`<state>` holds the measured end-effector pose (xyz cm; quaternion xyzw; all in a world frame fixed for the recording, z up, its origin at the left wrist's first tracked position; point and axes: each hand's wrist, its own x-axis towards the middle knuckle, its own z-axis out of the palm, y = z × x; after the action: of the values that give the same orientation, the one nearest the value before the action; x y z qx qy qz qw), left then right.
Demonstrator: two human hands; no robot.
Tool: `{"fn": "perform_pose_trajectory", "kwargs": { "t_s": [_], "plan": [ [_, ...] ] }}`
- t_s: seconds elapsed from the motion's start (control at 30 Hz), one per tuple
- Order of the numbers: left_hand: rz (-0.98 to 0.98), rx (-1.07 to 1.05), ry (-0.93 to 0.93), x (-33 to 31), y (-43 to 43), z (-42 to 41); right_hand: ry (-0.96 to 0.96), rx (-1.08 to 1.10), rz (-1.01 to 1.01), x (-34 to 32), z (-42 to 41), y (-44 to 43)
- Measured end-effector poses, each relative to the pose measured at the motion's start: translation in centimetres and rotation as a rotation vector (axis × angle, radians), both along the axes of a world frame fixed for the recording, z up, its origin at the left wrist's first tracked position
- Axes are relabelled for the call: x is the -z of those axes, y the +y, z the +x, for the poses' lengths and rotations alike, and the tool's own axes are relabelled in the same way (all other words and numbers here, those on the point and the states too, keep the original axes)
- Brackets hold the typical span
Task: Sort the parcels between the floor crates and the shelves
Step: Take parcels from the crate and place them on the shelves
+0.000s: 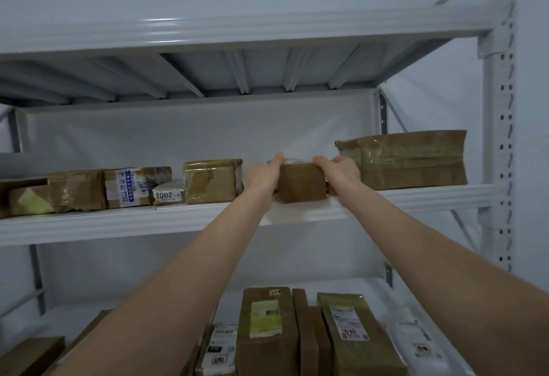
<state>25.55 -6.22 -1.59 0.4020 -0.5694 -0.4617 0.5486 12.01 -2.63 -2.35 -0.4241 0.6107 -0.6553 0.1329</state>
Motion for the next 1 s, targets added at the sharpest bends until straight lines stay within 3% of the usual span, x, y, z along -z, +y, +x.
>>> {"fn": "perform_pose_trajectory", "kwargs": {
  "t_s": [0.13,0.27,0.77,1.0],
  "plan": [
    [0.032,0.063,-0.018,0.0,1.6,-0.7,-0.204,-0.239,0.023,-0.4,-1.0,2.3],
    [-0.005,0.085,0.023,0.9,2.7,-1.0,-0.265,-0.330,0.034,0.3,-1.7,3.7],
    [-0.125,0.228,0.080,0.9,2.8,0.5,-0.180,-0.489,-0.129,0.7,-1.2,4.6],
    [-0.277,0.270,-0.038,-0.7,2.2,0.3,-0.039,-0.375,-0.311,-0.1,-0.3,4.3]
  ]
}}
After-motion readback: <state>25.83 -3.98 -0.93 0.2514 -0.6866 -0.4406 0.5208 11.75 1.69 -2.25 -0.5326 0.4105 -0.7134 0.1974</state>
